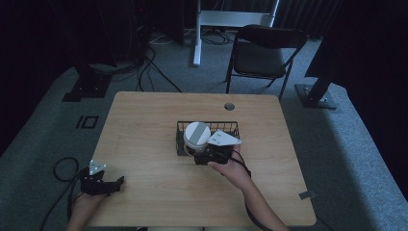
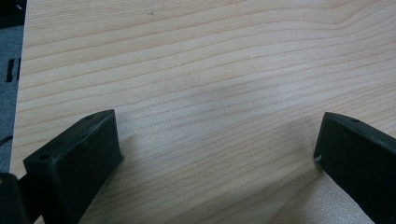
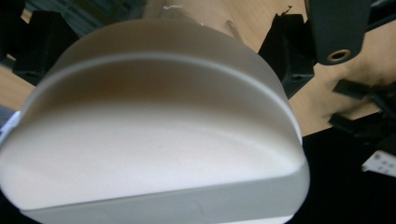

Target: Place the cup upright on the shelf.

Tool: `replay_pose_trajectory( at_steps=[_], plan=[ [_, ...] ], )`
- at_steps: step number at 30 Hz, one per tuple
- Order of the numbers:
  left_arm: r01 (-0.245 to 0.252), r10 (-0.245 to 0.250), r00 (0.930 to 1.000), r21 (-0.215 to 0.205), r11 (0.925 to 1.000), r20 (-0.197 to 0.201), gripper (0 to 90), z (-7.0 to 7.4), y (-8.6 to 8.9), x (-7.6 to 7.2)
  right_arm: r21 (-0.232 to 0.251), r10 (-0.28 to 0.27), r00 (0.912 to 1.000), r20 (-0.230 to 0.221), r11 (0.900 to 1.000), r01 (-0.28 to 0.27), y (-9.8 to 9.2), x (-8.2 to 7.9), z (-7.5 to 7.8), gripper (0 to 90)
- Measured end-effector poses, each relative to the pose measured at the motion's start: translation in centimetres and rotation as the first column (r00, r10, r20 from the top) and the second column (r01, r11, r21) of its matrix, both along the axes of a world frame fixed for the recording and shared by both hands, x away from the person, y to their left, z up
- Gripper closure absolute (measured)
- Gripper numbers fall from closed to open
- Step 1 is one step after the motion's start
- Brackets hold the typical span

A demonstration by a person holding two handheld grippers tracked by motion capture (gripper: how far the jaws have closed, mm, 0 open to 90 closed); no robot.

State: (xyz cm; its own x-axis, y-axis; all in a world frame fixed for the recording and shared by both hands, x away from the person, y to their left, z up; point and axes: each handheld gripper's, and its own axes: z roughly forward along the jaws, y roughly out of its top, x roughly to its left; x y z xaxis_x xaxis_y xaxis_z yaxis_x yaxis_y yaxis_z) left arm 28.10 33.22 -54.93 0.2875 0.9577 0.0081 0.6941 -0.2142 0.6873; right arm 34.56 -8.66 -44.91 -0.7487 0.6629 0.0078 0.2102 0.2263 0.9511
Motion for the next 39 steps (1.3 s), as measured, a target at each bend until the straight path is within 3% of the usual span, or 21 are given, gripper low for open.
replay_pose_trajectory(
  at_steps=[8,13,17,23,27,32,35,39],
  plan=[
    [0.000,0.000,1.0000,0.000,1.0000,0.000,0.5,0.0,0.0,0.0,0.004,-0.095,0.9953,0.017,0.995,0.095,-1.0,1.2,1.0,18.3],
    [0.000,0.000,1.0000,0.000,1.0000,-0.001,0.5,0.0,0.0,0.0,0.027,-0.172,0.9849,0.017,0.985,0.172,-2.1,2.0,1.3,18.3],
    [0.000,0.000,1.0000,0.000,1.0000,-0.001,0.5,0.0,0.0,0.0,0.000,-0.218,0.9755,0.028,0.976,0.219,-2.8,2.7,1.3,18.3],
    [0.001,-0.001,1.0000,0.001,1.0000,-0.001,0.5,0.0,0.0,0.0,-0.035,-0.303,0.9523,0.036,0.952,0.304,-3.8,3.7,1.1,18.3],
    [0.001,-0.001,1.0000,0.001,1.0000,-0.001,0.5,0.0,0.0,0.0,-0.044,-0.378,0.9256,0.012,0.925,0.378,-4.1,4.2,0.7,18.3],
    [0.000,0.000,1.0000,0.000,1.0000,-0.001,0.5,0.0,0.0,0.0,-0.068,-0.433,0.9010,-0.026,0.900,0.431,-4.3,4.8,-0.1,18.3],
    [0.000,0.000,1.0000,0.000,1.0000,-0.001,0.5,0.0,0.0,0.0,-0.088,-0.454,0.8901,-0.043,0.889,0.449,-4.2,4.9,-0.7,18.3],
    [0.000,0.000,1.0000,0.000,1.0000,-0.001,0.5,0.0,0.0,0.0,-0.133,-0.467,0.8824,-0.057,0.879,0.457,-4.0,5.1,-1.5,18.3]
  ],
)
